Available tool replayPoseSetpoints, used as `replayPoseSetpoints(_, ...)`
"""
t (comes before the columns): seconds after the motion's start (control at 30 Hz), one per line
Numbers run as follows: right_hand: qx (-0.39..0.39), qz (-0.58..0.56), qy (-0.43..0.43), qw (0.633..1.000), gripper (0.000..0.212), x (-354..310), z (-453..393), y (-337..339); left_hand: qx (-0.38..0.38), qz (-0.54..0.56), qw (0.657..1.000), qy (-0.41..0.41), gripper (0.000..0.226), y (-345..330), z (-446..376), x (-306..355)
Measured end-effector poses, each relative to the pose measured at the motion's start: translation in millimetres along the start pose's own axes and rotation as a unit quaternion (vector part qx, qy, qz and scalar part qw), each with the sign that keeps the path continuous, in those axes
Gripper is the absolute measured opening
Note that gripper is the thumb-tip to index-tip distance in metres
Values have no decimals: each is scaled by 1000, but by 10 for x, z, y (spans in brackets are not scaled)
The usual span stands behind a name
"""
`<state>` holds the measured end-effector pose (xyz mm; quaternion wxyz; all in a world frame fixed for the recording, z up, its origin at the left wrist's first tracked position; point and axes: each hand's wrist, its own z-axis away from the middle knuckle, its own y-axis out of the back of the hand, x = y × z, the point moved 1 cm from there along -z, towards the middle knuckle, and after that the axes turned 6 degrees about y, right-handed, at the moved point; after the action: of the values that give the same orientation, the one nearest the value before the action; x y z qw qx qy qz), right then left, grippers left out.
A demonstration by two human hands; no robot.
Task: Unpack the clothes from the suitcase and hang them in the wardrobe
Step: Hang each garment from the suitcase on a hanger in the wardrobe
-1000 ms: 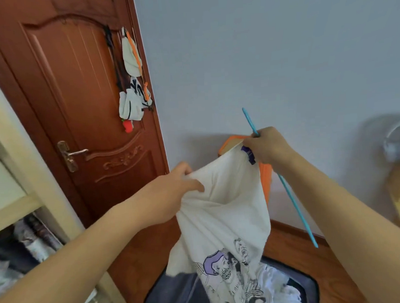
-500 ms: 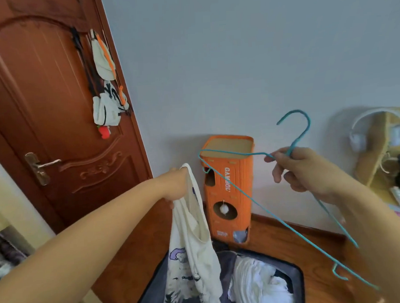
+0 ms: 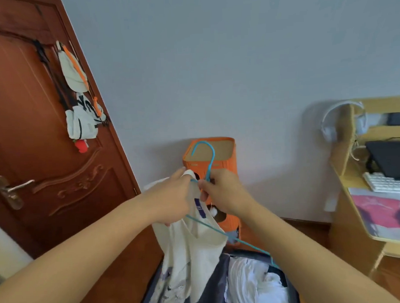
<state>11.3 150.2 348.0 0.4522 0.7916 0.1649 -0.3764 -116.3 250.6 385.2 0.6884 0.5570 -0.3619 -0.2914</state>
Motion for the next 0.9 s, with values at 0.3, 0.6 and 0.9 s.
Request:
replayPoseSetpoints(0.3,76,-106,121,984,24,-311,2,647,269,-102,947,-140,45,483,-69,-269)
replayPoseSetpoints(0.6,197,62,184,961,26,237,592,-369,325,-10,940,-106,43,646,-157,-136)
replayPoseSetpoints(0.9,-36,289,261,920,41,1207,716,84,288,-54,954,-56,70,720,248,-1213)
